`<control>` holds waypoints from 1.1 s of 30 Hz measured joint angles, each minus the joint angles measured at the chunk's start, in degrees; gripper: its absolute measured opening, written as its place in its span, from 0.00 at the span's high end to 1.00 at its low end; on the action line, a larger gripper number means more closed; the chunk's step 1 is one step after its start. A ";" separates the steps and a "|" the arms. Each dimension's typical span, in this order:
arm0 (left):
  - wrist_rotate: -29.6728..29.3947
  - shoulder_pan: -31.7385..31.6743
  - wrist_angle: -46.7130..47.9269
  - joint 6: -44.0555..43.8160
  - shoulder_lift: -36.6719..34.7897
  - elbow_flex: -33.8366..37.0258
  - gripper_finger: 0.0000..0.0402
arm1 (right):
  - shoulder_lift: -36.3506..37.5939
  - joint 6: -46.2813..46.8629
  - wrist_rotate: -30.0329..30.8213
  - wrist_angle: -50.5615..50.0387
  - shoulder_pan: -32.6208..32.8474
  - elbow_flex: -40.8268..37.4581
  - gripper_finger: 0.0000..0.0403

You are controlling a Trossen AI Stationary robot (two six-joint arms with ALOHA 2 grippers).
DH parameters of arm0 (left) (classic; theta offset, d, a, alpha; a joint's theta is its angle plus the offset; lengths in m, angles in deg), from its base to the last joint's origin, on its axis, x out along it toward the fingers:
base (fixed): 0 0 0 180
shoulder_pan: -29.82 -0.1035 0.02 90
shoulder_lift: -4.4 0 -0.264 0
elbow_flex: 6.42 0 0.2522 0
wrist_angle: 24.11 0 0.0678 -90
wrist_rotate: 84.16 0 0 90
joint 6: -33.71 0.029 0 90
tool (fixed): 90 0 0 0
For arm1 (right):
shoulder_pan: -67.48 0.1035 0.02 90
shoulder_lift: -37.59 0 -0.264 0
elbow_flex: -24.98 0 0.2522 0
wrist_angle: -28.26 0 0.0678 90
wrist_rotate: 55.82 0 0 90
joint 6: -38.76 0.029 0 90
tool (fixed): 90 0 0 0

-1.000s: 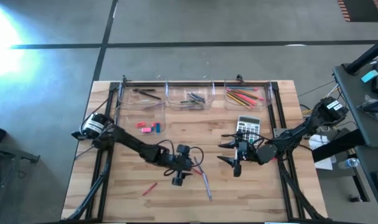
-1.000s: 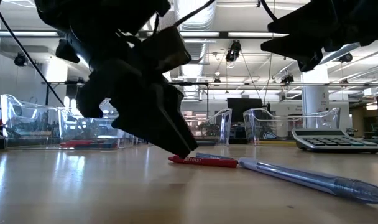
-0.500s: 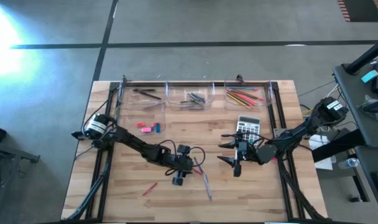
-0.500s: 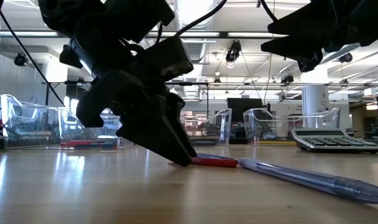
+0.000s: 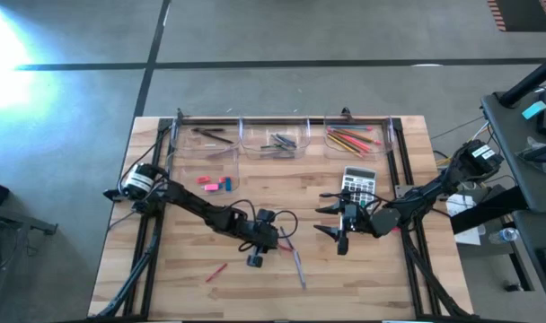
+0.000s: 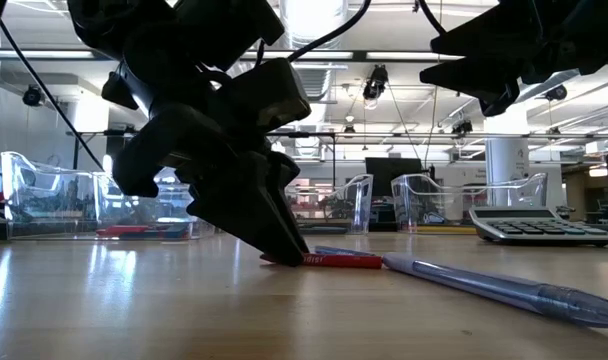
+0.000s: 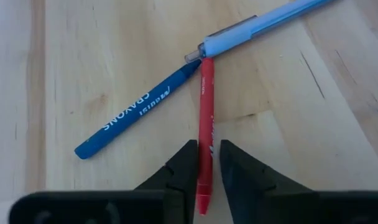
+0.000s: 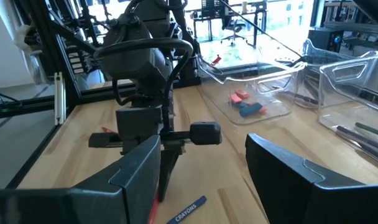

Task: Sort crayons/erasers/pens/pencils in bins
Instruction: Put the red crayon into the top center transparent bin

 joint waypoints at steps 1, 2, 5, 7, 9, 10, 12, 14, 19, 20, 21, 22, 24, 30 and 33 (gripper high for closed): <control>0.54 -0.02 0.04 0.28 0.00 0.02 0.88 | 0.00 0.00 0.01 0.01 -0.01 0.00 0.44; 1.05 -0.04 0.13 0.87 0.00 0.02 0.89 | 0.00 0.00 0.01 0.01 0.01 0.00 0.44; 1.55 -0.04 1.37 1.26 -0.18 -0.02 0.93 | 0.00 0.02 0.01 0.01 -0.01 0.00 0.44; 1.92 -0.04 2.51 1.20 -0.29 -0.02 0.96 | 0.00 0.02 -0.01 0.01 -0.01 0.00 0.44; 2.21 -0.04 3.48 1.16 -0.62 -0.02 0.98 | 0.00 0.02 -0.01 -0.01 -0.01 0.00 0.44; 2.40 -0.04 4.02 1.14 -0.87 0.00 0.98 | 0.00 0.02 -0.01 0.01 0.01 0.00 0.44; 2.46 -0.02 4.71 1.13 -1.40 0.04 0.98 | 0.00 0.02 -0.01 -0.01 0.01 0.00 0.44; 2.61 -0.01 5.94 1.13 -2.59 0.24 0.98 | 0.00 0.02 -0.01 -0.01 0.00 0.00 0.44; 2.83 0.79 8.52 1.07 -6.14 0.52 0.99 | 0.00 0.43 -0.01 -0.01 -0.01 0.00 0.44; 2.58 0.95 8.48 1.07 -6.80 0.52 0.99 | 0.00 0.48 -0.03 -0.15 -0.01 0.00 0.44; 1.93 1.23 8.88 1.07 -7.58 0.51 0.99 | 0.00 0.50 -0.03 -0.16 0.01 0.00 0.44; 0.85 1.50 10.03 1.06 -8.43 0.48 0.99 | 0.00 0.51 -0.01 -0.14 -0.01 0.00 0.44; -1.68 1.98 11.34 0.50 -9.42 0.48 0.99 | 0.00 0.51 -0.02 -0.14 -0.01 0.00 0.44; -8.31 3.04 15.08 -0.40 -13.70 0.37 0.99 | 0.00 0.54 -0.03 -0.04 0.01 0.00 0.44; -9.45 2.83 16.61 -0.44 -15.58 0.37 0.99 | 0.00 0.90 -0.03 0.04 0.01 0.00 0.44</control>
